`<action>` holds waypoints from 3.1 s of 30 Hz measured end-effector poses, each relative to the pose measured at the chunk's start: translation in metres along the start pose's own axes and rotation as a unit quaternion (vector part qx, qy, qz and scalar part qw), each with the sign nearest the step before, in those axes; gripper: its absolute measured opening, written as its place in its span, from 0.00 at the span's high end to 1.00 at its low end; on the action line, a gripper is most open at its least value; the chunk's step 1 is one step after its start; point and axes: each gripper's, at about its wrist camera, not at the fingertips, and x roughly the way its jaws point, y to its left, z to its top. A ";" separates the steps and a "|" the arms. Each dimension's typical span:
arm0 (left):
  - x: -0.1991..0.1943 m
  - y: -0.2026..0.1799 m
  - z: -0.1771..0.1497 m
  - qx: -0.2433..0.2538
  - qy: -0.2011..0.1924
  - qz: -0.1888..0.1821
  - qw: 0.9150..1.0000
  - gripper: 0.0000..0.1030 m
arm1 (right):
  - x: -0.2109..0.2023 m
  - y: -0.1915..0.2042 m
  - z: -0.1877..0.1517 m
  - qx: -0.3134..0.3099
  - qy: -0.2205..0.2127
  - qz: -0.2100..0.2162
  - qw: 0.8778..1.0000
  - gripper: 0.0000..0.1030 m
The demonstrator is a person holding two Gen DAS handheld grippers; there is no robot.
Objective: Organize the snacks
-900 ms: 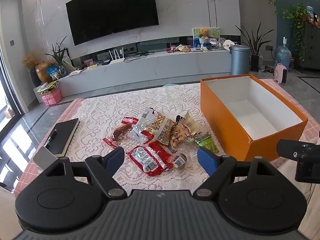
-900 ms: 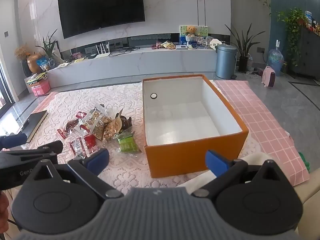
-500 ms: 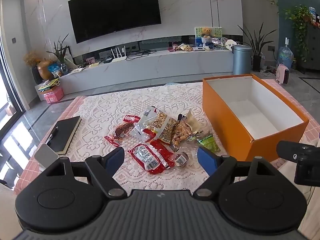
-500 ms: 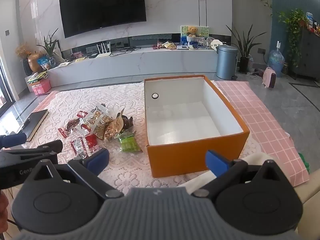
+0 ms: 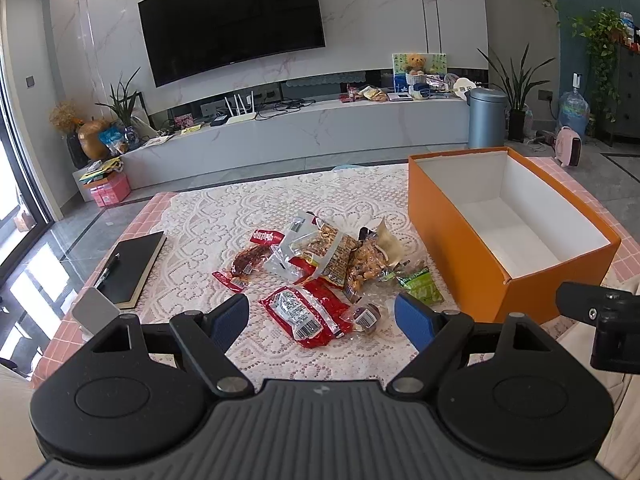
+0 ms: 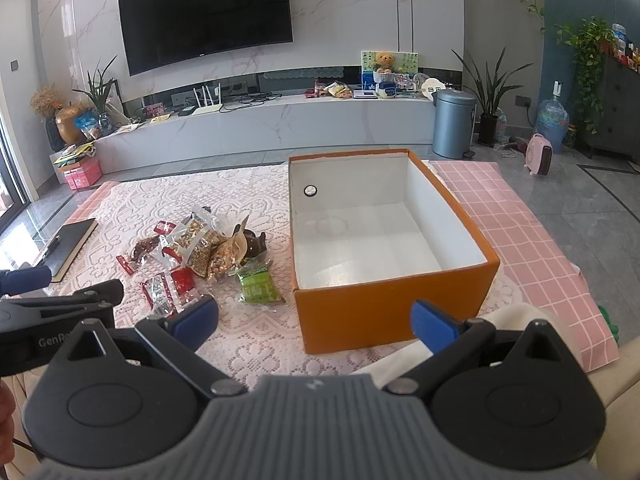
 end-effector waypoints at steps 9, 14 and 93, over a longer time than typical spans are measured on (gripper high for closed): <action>0.000 0.000 0.001 0.000 0.001 0.001 1.000 0.06 | -0.001 0.002 0.000 -0.001 -0.001 -0.002 1.000 0.03; -0.002 0.001 0.002 -0.001 -0.001 0.001 1.000 0.06 | -0.002 0.003 0.000 -0.005 -0.001 -0.003 1.000 0.03; 0.061 0.028 0.007 -0.008 0.074 -0.160 0.984 0.56 | 0.060 0.033 -0.004 -0.082 -0.012 0.101 0.991 0.54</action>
